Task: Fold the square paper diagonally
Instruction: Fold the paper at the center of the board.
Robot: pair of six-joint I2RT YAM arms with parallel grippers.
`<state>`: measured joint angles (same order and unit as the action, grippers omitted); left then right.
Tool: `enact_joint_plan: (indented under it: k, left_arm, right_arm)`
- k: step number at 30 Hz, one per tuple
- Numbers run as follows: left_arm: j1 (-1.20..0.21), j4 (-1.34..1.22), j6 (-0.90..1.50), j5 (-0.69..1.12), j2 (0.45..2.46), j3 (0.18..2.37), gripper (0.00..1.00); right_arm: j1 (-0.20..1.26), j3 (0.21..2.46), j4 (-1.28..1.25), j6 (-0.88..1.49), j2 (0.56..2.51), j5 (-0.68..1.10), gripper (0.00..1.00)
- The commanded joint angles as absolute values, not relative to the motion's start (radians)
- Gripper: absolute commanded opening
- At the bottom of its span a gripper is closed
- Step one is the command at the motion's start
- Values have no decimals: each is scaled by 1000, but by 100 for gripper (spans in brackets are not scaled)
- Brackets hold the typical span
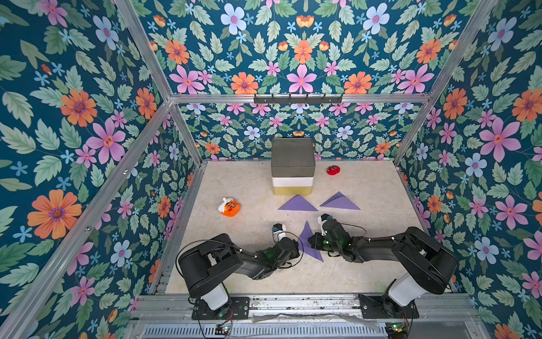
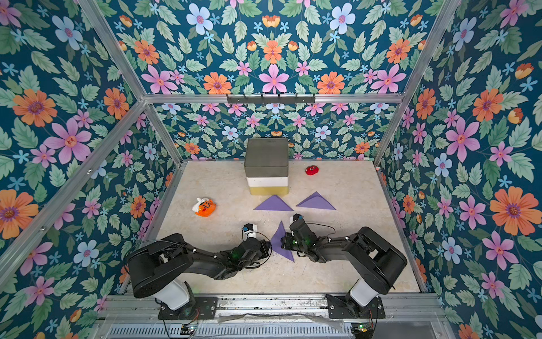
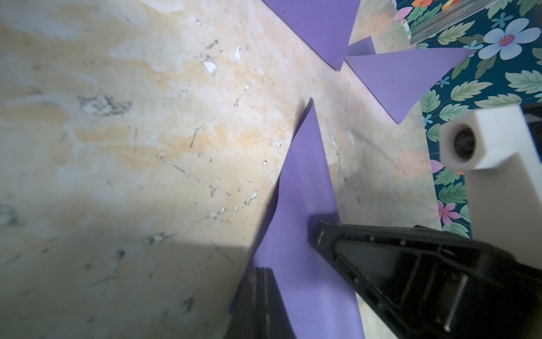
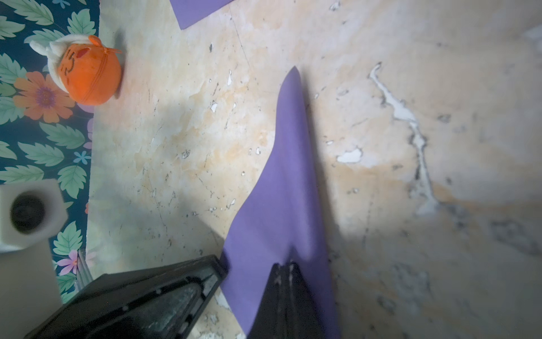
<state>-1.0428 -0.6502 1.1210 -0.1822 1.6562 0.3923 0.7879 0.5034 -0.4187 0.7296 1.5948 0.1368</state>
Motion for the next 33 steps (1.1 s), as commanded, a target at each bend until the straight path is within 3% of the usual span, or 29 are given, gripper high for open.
enact_joint_plan:
  k: [1, 18, 25, 33]
  left_arm:
    - [-1045, -261, 1131, -160, 1689, 370, 0]
    - [-1060, -256, 1141, -173, 1687, 370, 0]
    - [-1066, -254, 1139, -175, 1685, 379, 0]
    - [-1069, -251, 1140, -178, 1683, 382, 0]
  right_arm:
    - [783, 491, -337, 710, 1584, 89, 0]
    - [734, 485, -194, 662, 1436, 39, 0]
    - [751, 519, -184, 695, 1320, 122, 0]
    - [832, 581, -137, 680, 1402, 105, 0]
